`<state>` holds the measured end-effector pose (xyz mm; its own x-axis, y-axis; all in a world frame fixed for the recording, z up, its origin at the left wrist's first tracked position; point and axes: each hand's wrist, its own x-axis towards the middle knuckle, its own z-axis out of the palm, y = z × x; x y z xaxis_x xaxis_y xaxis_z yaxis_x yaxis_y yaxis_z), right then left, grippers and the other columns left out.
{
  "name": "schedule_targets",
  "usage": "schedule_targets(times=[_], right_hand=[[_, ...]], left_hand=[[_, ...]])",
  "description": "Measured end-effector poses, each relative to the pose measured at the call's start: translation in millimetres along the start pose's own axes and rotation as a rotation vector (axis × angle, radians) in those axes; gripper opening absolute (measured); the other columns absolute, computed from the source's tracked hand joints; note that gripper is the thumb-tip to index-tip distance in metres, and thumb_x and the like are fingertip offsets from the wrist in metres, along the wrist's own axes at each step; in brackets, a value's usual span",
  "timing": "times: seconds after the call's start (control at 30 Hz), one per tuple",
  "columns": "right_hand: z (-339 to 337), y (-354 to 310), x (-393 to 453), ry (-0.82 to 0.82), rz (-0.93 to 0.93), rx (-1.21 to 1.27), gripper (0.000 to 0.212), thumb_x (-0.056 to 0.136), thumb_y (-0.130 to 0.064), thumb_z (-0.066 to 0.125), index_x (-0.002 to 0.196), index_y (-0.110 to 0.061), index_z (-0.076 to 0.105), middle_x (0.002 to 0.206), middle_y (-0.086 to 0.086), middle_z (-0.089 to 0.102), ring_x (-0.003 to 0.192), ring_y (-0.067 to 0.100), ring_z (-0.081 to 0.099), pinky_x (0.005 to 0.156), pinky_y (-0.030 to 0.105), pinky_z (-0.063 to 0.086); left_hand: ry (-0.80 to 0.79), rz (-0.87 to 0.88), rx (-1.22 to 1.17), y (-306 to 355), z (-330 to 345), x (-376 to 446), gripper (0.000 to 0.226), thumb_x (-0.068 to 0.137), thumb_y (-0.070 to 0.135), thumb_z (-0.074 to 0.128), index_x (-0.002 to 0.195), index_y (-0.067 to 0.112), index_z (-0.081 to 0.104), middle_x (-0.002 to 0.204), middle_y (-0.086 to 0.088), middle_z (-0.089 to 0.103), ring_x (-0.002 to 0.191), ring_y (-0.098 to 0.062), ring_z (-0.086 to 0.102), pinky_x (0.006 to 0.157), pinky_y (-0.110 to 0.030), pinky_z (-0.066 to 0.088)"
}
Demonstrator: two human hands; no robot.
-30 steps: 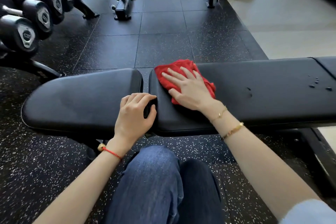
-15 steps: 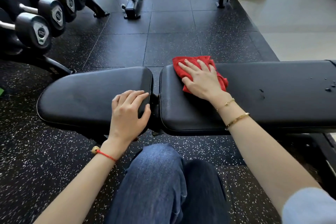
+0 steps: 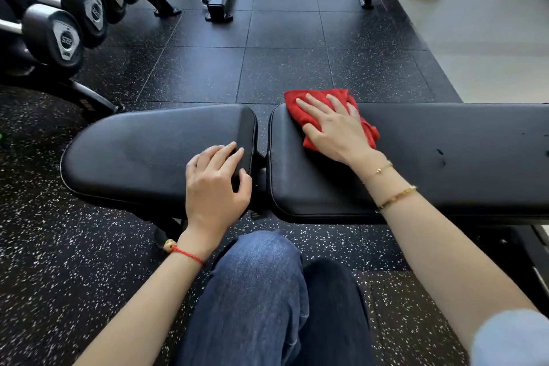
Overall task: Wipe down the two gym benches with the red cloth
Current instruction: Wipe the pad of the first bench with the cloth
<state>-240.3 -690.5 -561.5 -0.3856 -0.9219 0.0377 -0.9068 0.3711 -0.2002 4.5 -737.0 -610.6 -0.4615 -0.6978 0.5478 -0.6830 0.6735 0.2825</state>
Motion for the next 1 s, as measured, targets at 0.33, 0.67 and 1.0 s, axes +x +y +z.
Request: schedule_targets(times=[0.33,0.67,1.0], right_hand=[[1.2,-16.7,-88.8,-0.036,-0.351,0.029,0.060,0.085,-0.048,0.032,0.145,-0.048,0.034,0.155,-0.022,0.028,0.149,0.014,0.017,0.121,0.043,0.011],[0.3,5.2,-36.7,0.037,0.055,-0.003,0.054,0.096,-0.041,0.040,0.149,-0.043,0.028,0.160,-0.015,0.021,0.149,0.023,0.015,0.119,0.048,0.008],[0.6,0.8,-105.7,0.032,-0.163,0.033,0.059,0.089,-0.045,0.036,0.147,-0.048,0.028,0.157,-0.021,0.024,0.149,0.016,0.014,0.121,0.045,0.008]], left_hand=[[0.008,0.012,0.008,-0.7,-1.9,0.2,0.039,0.085,0.027,0.053,0.116,0.015,0.073,0.126,-0.001,0.069,0.118,-0.024,0.059,0.108,-0.043,0.037],[-0.027,-0.012,0.041,5.4,-3.1,-0.7,0.038,0.083,0.024,0.056,0.116,0.014,0.072,0.126,0.000,0.068,0.118,-0.024,0.058,0.110,-0.040,0.032],[-0.030,-0.015,0.041,6.3,-5.6,1.7,0.039,0.082,0.027,0.054,0.115,0.015,0.071,0.123,0.000,0.068,0.115,-0.025,0.058,0.109,-0.041,0.033]])
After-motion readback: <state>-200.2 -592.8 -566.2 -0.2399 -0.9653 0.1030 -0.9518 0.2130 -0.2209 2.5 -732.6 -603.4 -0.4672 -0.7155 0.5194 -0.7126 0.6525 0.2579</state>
